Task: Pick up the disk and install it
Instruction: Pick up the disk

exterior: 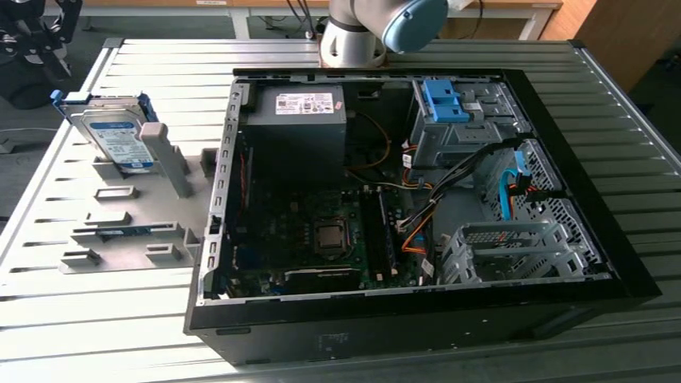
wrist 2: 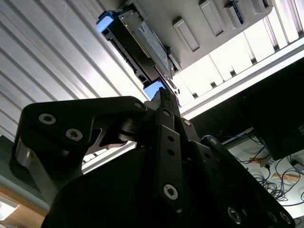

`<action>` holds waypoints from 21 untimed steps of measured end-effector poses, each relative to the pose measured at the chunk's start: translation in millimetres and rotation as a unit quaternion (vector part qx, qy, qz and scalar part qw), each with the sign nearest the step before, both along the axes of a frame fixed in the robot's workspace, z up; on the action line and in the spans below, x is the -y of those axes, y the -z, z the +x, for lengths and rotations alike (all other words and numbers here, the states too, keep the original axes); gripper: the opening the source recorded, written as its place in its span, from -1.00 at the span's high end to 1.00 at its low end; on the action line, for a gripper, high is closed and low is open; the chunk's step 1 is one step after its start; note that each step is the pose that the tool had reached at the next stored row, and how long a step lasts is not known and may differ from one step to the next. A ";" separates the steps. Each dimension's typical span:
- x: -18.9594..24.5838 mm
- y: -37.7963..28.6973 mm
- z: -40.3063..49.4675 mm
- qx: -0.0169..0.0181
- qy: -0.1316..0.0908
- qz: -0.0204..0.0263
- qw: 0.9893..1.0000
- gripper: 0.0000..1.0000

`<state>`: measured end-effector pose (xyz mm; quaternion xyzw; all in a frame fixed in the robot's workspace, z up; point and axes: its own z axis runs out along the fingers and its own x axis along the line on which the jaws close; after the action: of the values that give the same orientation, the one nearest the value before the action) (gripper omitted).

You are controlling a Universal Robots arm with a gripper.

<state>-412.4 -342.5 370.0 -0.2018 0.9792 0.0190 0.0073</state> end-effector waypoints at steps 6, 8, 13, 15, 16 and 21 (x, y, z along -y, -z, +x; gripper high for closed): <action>0.0 0.0 0.0 0.000 -0.004 0.000 1.000 0.79; 0.0 0.0 0.0 0.000 -0.009 0.000 1.000 0.79; 0.1 0.0 0.0 0.000 -0.029 0.000 1.000 0.79; 0.1 0.0 0.0 0.000 -0.037 0.000 0.999 0.79; 0.1 0.0 0.0 0.000 -0.041 0.000 0.999 0.79; 0.1 0.0 0.0 0.000 -0.062 0.000 0.998 0.79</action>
<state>-412.4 -342.6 370.0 -0.2621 0.9648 0.0194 0.0061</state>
